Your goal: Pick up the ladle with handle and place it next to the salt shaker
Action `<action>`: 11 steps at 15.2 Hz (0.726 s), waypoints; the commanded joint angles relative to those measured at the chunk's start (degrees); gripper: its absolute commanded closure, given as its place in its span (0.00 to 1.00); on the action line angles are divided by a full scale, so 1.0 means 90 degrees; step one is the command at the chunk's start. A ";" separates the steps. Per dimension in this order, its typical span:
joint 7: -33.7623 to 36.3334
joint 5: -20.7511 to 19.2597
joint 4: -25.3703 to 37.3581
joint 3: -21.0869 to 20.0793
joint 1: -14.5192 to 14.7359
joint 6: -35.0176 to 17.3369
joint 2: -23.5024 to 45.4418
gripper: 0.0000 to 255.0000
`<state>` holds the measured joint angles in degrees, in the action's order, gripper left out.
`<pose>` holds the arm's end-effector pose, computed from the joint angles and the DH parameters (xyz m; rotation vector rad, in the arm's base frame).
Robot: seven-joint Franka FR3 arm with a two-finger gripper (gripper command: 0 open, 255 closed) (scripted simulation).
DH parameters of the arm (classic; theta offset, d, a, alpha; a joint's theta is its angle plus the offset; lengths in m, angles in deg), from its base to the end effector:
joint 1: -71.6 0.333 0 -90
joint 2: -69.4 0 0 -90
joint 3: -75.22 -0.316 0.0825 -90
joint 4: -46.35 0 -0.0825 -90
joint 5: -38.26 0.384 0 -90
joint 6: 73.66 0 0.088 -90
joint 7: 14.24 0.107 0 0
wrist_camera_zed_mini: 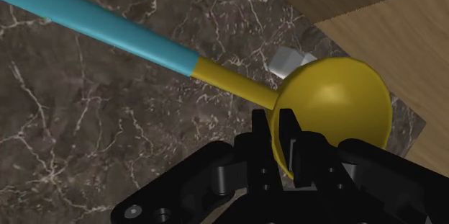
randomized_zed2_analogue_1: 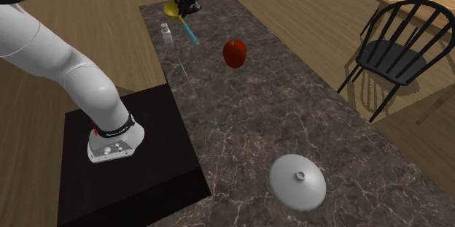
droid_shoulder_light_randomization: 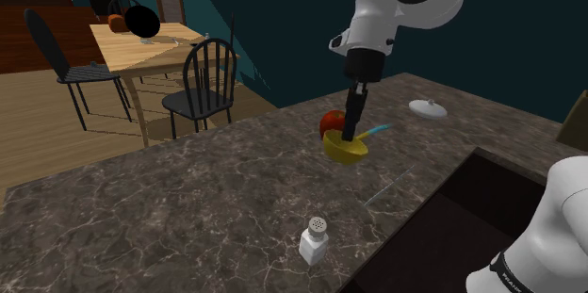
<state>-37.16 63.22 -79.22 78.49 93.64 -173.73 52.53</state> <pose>0.4154 0.1795 0.5037 -2.5634 -0.8223 0.1839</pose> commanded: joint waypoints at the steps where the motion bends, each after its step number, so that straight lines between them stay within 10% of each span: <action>1: 0.0266 0.0126 0.0237 -0.0197 0.0146 -0.0142 0.0252 1.00; 11: 0.1451 0.0343 0.1663 -0.0975 0.0753 -0.0717 0.1662 1.00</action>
<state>-25.27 66.26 -65.52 70.34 99.88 -179.82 66.41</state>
